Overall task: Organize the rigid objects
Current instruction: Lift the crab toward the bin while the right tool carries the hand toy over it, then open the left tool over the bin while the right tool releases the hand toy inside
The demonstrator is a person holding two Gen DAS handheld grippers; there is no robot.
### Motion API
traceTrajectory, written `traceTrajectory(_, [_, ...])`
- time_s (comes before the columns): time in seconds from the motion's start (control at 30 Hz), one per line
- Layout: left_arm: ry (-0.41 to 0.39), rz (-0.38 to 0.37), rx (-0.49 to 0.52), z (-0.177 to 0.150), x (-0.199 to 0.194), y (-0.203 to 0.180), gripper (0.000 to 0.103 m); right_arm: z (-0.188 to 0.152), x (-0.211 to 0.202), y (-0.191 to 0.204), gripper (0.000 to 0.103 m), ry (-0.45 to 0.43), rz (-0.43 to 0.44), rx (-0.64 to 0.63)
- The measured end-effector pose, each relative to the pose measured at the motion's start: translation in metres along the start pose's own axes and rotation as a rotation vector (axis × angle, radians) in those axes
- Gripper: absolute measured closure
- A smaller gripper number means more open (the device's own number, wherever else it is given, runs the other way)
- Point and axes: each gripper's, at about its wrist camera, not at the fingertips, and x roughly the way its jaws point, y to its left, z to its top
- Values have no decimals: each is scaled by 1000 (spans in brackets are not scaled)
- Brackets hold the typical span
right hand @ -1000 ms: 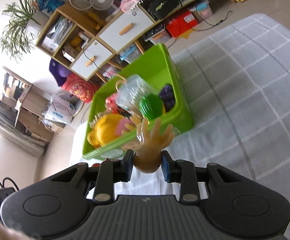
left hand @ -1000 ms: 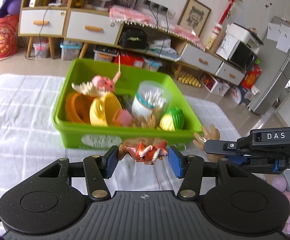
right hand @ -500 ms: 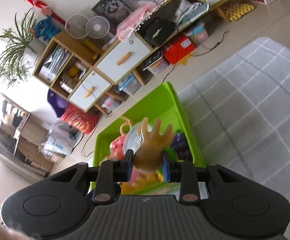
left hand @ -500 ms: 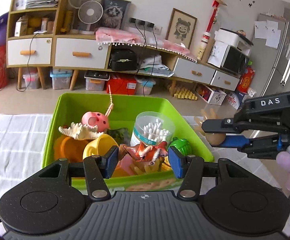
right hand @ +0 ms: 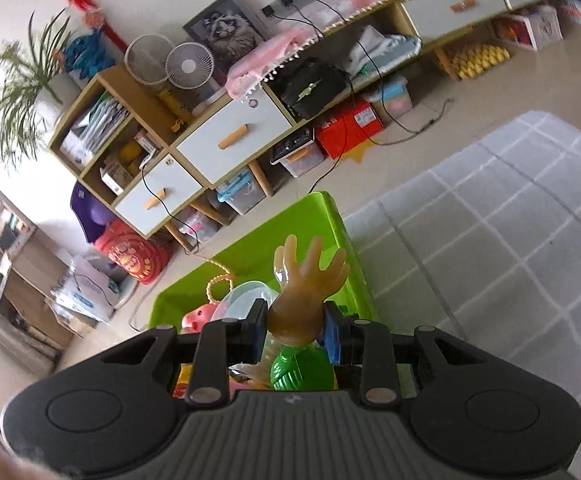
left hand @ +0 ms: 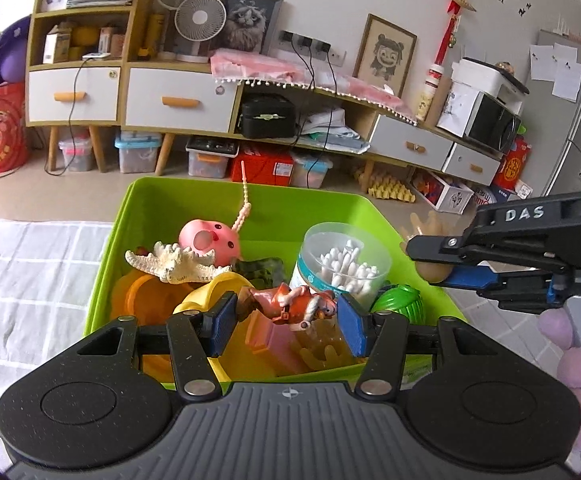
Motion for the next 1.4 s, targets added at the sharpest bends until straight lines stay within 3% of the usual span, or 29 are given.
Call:
traceTrajectory(0.17, [-18,-2,-8,1,-2,2,44,-5,4,10,92,0,-29,-85])
traceTrajectory(0.23, [-33,-12,-16,1,-5,3,34,-7,3,12,92,-1,-30,-97])
traceTrajectory(0.27, [-37,-16,-22,1,-7,2,22,-7,2,12,87,-3,-29,-96])
traceTrajectory(0.3, [-44,-19,-24,1,-8,2,18,-7,0,13,84,1,-24,-95])
traceTrajectory(0.37, [-46,-29,-20,1,-12,0,17,-8,-4,16,68,3,-13,-103])
traceTrajectory(0.43, [-34,-32,-19,2,-14,-2,14,-9,-10,20,58,-6,-10,-125])
traceTrajectory(0.57, [-15,-38,-55,1,-25,-4,2,-13,-29,29,53,-14,-5,-162])
traceTrajectory(0.97, [93,47,-172,0,-64,-8,2,-28,-85,43,46,4,-90,-229])
traceTrajectory(1.13, [112,130,-121,-5,-83,-19,2,-37,-103,44,41,23,-108,-257])
traceTrajectory(1.27, [155,245,-62,-13,-91,-27,2,-50,-114,40,39,17,-152,-307])
traceTrajectory(1.4, [188,278,-66,-21,-92,-28,2,-59,-111,30,39,50,-195,-327])
